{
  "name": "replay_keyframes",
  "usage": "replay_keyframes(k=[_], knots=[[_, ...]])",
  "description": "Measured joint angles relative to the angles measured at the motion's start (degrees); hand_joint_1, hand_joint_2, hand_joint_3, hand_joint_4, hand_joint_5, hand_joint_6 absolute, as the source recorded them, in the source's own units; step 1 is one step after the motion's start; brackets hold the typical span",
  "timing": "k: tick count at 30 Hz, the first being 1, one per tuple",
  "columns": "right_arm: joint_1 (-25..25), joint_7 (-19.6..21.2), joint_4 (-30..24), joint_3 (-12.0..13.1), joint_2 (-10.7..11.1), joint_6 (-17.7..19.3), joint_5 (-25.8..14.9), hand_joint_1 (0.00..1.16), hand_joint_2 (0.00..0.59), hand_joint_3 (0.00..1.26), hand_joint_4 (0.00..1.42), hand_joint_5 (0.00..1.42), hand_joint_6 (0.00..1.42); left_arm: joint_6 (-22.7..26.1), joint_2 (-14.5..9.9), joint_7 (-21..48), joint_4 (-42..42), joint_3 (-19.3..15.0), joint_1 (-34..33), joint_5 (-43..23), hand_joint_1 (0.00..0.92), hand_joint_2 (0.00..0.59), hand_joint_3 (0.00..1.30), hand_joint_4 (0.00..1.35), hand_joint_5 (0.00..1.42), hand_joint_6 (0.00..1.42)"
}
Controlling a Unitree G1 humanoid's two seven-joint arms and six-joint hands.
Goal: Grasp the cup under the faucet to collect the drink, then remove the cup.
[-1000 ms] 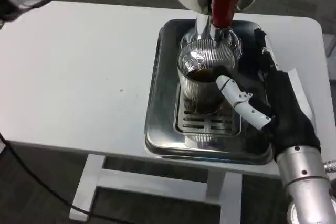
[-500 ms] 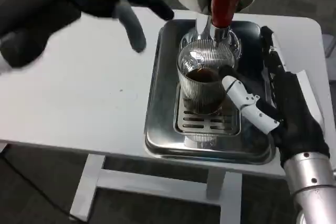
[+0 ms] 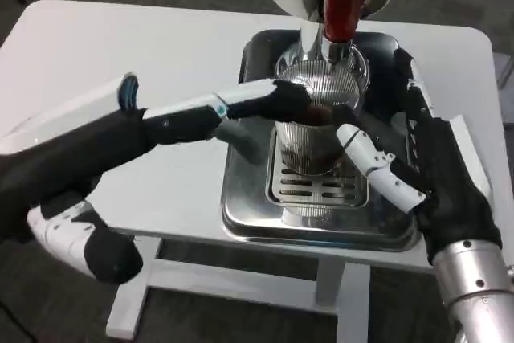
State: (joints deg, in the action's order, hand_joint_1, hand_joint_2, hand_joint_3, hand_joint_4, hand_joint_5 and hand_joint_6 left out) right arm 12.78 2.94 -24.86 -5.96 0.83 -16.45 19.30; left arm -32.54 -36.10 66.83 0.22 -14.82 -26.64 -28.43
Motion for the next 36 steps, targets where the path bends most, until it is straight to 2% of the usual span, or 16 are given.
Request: replay_keyframes(k=[7,12,22,27,29,36], knots=[[-0.4,0.1,1.1,-0.3,0.0,2.0,-0.1,0.54,0.281,0.00,0.00,0.00,0.06,-2.3,-0.2,-3.5,-1.7,-2.2,5.6,1.1,0.000,0.048,0.09,0.00,0.10,0.35],[-0.4,0.1,2.2,-1.1,0.0,3.6,-0.5,0.54,0.271,0.00,0.00,0.00,0.04,-2.4,-1.3,-4.5,-2.7,-2.5,7.9,1.1,0.000,0.049,0.09,0.00,0.10,0.35],[-2.7,0.3,2.2,-2.3,0.2,7.5,-0.4,0.54,0.267,0.00,0.00,0.00,0.02,-2.4,-1.7,-6.8,-5.2,-3.8,12.7,1.0,0.000,0.056,0.09,0.00,0.09,0.34],[-3.4,0.3,2.2,-3.3,0.2,7.6,-0.1,0.54,0.267,0.00,0.00,0.00,0.00,-2.4,-1.9,-8.1,-5.6,-5.3,15.8,1.3,0.000,0.057,0.07,0.00,0.05,0.30],[-3.8,0.4,2.2,-3.8,0.0,7.6,0.2,0.54,0.268,0.00,0.00,0.00,0.00,-3.2,-2.2,-9.8,-6.3,-7.0,17.5,3.4,0.000,0.054,0.04,0.00,0.03,0.26],[-3.9,0.6,2.4,-4.0,-0.1,7.6,0.5,0.54,0.269,0.00,0.00,0.00,0.00,-4.4,-3.6,-14.5,-8.8,-8.9,21.4,12.0,0.000,0.029,0.00,0.00,0.00,0.20]])
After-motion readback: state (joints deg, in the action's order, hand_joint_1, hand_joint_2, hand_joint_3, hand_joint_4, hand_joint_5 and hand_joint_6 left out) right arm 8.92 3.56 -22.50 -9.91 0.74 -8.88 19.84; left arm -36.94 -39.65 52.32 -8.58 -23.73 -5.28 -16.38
